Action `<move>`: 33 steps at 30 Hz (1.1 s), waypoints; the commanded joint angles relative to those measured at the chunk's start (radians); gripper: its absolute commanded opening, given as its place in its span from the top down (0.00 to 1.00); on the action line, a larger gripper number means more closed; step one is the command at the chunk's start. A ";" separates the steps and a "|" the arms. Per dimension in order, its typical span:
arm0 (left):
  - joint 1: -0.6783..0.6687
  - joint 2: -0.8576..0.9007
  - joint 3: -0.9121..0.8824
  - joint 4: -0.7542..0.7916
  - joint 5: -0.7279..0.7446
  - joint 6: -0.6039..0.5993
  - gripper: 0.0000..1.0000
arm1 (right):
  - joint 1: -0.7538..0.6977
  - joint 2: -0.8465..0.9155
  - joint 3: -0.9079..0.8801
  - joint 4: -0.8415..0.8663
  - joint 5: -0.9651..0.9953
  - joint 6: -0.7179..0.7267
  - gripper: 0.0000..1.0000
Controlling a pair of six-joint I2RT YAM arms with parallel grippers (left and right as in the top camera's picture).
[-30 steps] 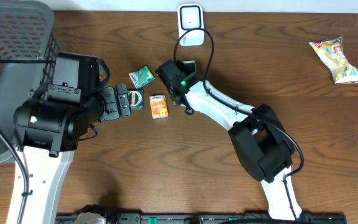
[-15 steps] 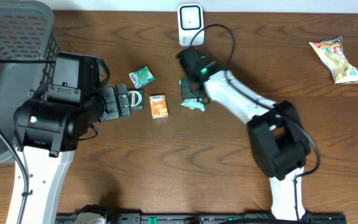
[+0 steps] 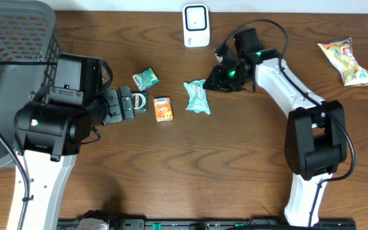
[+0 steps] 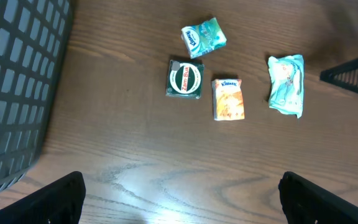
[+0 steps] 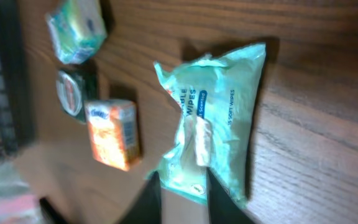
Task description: Scan the item barcode
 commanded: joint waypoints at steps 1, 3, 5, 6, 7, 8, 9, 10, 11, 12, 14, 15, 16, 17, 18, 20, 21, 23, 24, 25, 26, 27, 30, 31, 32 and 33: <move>-0.002 -0.002 0.011 -0.001 -0.009 0.002 0.02 | 0.075 -0.020 -0.006 -0.002 0.130 -0.039 0.67; -0.002 -0.002 0.011 -0.001 -0.009 0.002 0.02 | 0.118 -0.020 -0.006 0.009 0.238 -0.038 0.59; -0.002 -0.002 0.011 -0.001 -0.009 0.002 0.02 | 0.180 -0.020 -0.006 0.027 0.416 0.008 0.55; -0.002 -0.002 0.011 -0.001 -0.009 0.002 0.02 | 0.201 -0.020 -0.006 0.032 0.490 0.041 0.55; -0.002 -0.002 0.011 -0.001 -0.009 0.002 0.02 | 0.225 -0.020 -0.006 0.034 0.578 0.084 0.55; -0.002 -0.002 0.011 -0.001 -0.009 0.002 0.02 | 0.251 -0.020 -0.006 0.034 0.671 0.124 0.54; -0.002 -0.002 0.011 -0.001 -0.009 0.002 0.03 | 0.283 -0.019 -0.006 0.034 0.775 0.157 0.53; -0.002 -0.002 0.011 -0.001 -0.009 0.002 0.03 | 0.306 -0.019 -0.007 0.034 0.837 0.165 0.53; -0.002 -0.002 0.011 -0.001 -0.009 0.002 0.02 | 0.328 -0.016 -0.008 0.035 0.888 0.167 0.54; -0.002 -0.002 0.011 -0.001 -0.009 0.002 0.02 | 0.345 -0.014 -0.009 0.035 0.923 0.175 0.54; -0.002 -0.002 0.011 -0.001 -0.009 0.002 0.02 | 0.378 -0.005 -0.013 0.042 0.987 0.195 0.54; -0.002 -0.002 0.011 -0.001 -0.009 0.002 0.02 | 0.389 -0.001 -0.013 0.042 1.008 0.203 0.55; -0.002 -0.002 0.011 -0.001 -0.009 0.002 0.02 | 0.399 0.005 -0.013 0.043 1.027 0.211 0.55; -0.002 -0.002 0.011 -0.001 -0.009 0.002 0.02 | 0.406 0.014 -0.013 0.045 1.038 0.218 0.55; -0.002 -0.002 0.011 -0.001 -0.009 0.002 0.02 | 0.410 0.020 -0.013 0.048 1.040 0.221 0.56; -0.002 -0.002 0.011 -0.001 -0.009 0.002 0.02 | 0.412 0.039 -0.013 0.057 1.038 0.225 0.56; -0.002 -0.002 0.011 -0.001 -0.009 0.002 0.02 | 0.412 0.050 -0.013 0.061 1.034 0.224 0.56; -0.002 -0.002 0.011 -0.001 -0.009 0.002 0.02 | 0.412 0.072 -0.013 0.068 1.030 0.224 0.57; -0.002 -0.002 0.011 -0.001 -0.009 0.002 0.02 | 0.411 0.085 -0.013 0.072 1.031 0.224 0.57; -0.002 -0.002 0.011 -0.001 -0.009 0.002 0.02 | 0.410 0.100 -0.013 0.074 1.030 0.224 0.58; -0.002 -0.002 0.011 -0.001 -0.009 0.002 0.02 | 0.410 0.107 -0.013 0.075 1.030 0.224 0.58; -0.002 -0.002 0.011 -0.001 -0.009 0.002 0.02 | 0.409 0.116 -0.013 0.076 1.028 0.224 0.60; -0.002 -0.002 0.011 -0.001 -0.009 0.002 0.02 | 0.408 0.126 -0.013 0.082 1.015 0.224 0.79; -0.002 -0.002 0.011 -0.001 -0.009 0.002 0.02 | 0.407 0.126 -0.012 0.083 1.015 0.224 0.85; -0.002 -0.002 0.011 -0.001 -0.009 0.002 0.02 | 0.404 0.124 -0.005 0.081 1.012 0.224 0.98; -0.002 -0.002 0.011 -0.001 -0.009 0.002 0.02 | 0.400 0.123 0.002 0.077 1.001 0.224 0.99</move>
